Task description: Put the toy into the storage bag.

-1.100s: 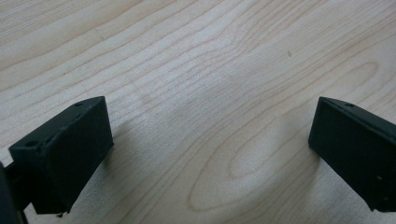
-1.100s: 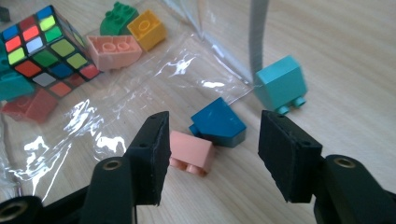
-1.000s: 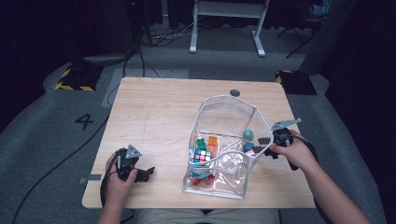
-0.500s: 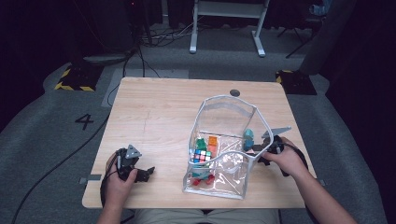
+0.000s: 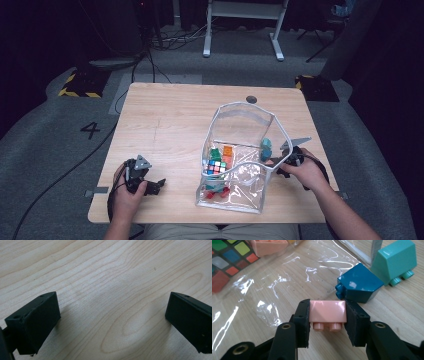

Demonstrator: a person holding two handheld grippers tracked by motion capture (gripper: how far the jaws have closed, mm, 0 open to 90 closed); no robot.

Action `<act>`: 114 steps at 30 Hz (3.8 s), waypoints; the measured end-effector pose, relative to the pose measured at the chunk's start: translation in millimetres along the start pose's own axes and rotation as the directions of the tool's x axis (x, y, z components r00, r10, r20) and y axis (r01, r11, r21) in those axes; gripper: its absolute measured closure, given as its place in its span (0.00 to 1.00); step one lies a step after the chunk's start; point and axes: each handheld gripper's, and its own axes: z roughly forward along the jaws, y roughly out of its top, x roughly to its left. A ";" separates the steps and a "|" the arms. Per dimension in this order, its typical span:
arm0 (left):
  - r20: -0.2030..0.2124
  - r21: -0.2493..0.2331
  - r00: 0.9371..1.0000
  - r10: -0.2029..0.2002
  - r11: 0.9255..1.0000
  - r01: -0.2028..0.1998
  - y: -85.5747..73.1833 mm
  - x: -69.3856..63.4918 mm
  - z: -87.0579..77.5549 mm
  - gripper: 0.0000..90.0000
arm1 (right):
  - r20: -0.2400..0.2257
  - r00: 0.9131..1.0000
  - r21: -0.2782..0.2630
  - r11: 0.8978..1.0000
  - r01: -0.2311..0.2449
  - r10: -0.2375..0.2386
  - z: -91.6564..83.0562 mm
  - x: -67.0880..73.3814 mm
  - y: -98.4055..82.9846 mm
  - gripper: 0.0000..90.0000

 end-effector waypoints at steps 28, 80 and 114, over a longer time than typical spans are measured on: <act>-0.002 0.000 1.000 0.001 1.000 -0.001 0.1 0.0 -0.2 0.00 | 0.040 0.997 -0.043 0.997 0.068 -0.067 -105.1 8.0 20.5 0.66; 0.000 0.000 1.000 0.000 1.000 0.000 -0.1 0.0 0.0 0.00 | -0.114 0.920 -0.062 0.927 0.370 -0.375 -124.0 100.8 153.8 0.66; 0.001 0.000 1.000 0.001 1.000 -0.001 0.0 0.1 0.0 0.00 | -0.295 0.806 0.008 0.842 0.540 -0.514 -33.6 181.7 196.8 0.66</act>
